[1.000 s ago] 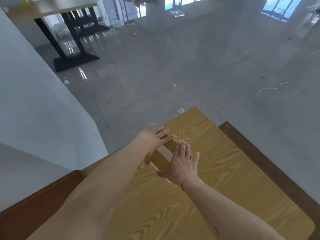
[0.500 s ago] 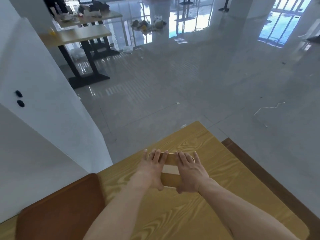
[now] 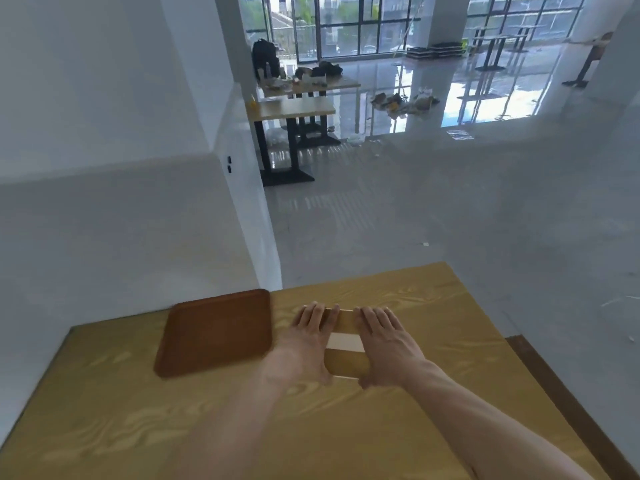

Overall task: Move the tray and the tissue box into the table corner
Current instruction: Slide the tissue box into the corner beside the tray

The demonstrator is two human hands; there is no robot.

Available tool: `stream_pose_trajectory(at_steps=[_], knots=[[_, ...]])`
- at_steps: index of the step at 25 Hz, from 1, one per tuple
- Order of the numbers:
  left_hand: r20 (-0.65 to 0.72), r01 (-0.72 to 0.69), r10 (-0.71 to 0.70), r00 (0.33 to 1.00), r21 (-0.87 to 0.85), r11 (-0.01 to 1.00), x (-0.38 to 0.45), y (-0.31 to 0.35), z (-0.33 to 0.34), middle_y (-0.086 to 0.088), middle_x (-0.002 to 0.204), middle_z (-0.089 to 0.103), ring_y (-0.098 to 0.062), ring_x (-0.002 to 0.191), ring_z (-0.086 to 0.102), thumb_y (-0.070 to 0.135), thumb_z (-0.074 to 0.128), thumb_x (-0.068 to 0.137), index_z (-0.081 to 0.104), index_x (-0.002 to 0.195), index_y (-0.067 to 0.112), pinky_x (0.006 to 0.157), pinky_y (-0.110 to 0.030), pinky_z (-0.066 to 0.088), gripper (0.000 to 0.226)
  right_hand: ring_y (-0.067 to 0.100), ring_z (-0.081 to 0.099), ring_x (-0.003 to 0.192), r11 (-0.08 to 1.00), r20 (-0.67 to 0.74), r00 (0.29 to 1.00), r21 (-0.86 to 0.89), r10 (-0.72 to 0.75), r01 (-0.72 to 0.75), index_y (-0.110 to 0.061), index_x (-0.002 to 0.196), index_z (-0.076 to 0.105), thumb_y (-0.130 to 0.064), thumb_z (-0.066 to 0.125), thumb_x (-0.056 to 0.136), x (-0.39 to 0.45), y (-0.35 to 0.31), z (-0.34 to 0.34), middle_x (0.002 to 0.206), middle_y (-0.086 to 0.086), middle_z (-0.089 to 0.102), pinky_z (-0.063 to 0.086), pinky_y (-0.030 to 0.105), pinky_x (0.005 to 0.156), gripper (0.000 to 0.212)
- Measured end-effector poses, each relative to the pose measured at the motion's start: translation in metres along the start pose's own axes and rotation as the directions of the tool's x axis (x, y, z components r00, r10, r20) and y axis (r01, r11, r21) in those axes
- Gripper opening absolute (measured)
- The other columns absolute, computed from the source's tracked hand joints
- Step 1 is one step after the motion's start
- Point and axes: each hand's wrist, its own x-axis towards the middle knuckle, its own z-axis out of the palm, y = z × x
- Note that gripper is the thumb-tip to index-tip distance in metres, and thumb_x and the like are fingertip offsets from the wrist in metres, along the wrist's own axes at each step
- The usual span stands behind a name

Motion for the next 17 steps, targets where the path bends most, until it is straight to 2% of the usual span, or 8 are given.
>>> stream_pose_trajectory(at_steps=[3, 8, 13, 17], knots=[[-0.042, 0.086, -0.086, 0.995, -0.009, 0.996, -0.053, 0.001, -0.004, -0.014, 0.161, 0.000, -0.033, 0.149, -0.005, 0.063, 0.068, 0.065, -0.014, 0.153, 0.017, 0.122, -0.044, 0.000, 0.129, 0.036, 0.008, 0.150, 0.995, -0.031, 0.995, -0.008, -0.099, 0.099, -0.001, 0.158, -0.002, -0.060, 0.079, 0.065, -0.018, -0.030, -0.008, 0.162, 0.016, 0.012, -0.003, 0.045, 0.126, 0.137], [-0.092, 0.283, -0.285, 0.954, -0.028, 0.959, -0.139, -0.015, -0.001, -0.012, 0.157, 0.006, -0.032, 0.148, -0.003, 0.063, 0.070, 0.061, -0.007, 0.154, 0.017, 0.120, -0.041, -0.002, 0.129, 0.034, 0.004, 0.152, 0.957, -0.058, 0.956, -0.021, -0.289, 0.288, -0.002, 0.158, -0.003, -0.063, 0.080, 0.064, -0.026, -0.093, -0.020, 0.164, 0.016, 0.009, -0.003, 0.044, 0.126, 0.140], [-0.082, 0.449, -0.453, 0.888, -0.061, 0.891, -0.220, -0.042, 0.006, -0.009, 0.154, 0.006, -0.030, 0.144, -0.002, 0.064, 0.072, 0.057, -0.006, 0.153, 0.020, 0.119, -0.041, 0.005, 0.132, 0.030, 0.002, 0.153, 0.883, -0.081, 0.879, -0.023, -0.469, 0.469, -0.004, 0.159, -0.004, -0.062, 0.080, 0.063, -0.025, -0.165, -0.028, 0.166, 0.012, 0.006, -0.002, 0.044, 0.126, 0.140], [-0.070, 0.554, -0.560, 0.826, -0.082, 0.828, -0.273, -0.059, 0.017, -0.010, 0.153, 0.011, -0.033, 0.143, 0.008, 0.064, 0.075, 0.055, -0.005, 0.153, 0.022, 0.119, -0.043, 0.011, 0.133, 0.029, 0.009, 0.152, 0.821, -0.104, 0.815, -0.015, -0.570, 0.571, -0.006, 0.159, 0.002, -0.059, 0.081, 0.060, -0.023, -0.217, -0.028, 0.164, 0.010, 0.013, 0.001, 0.044, 0.126, 0.138]])
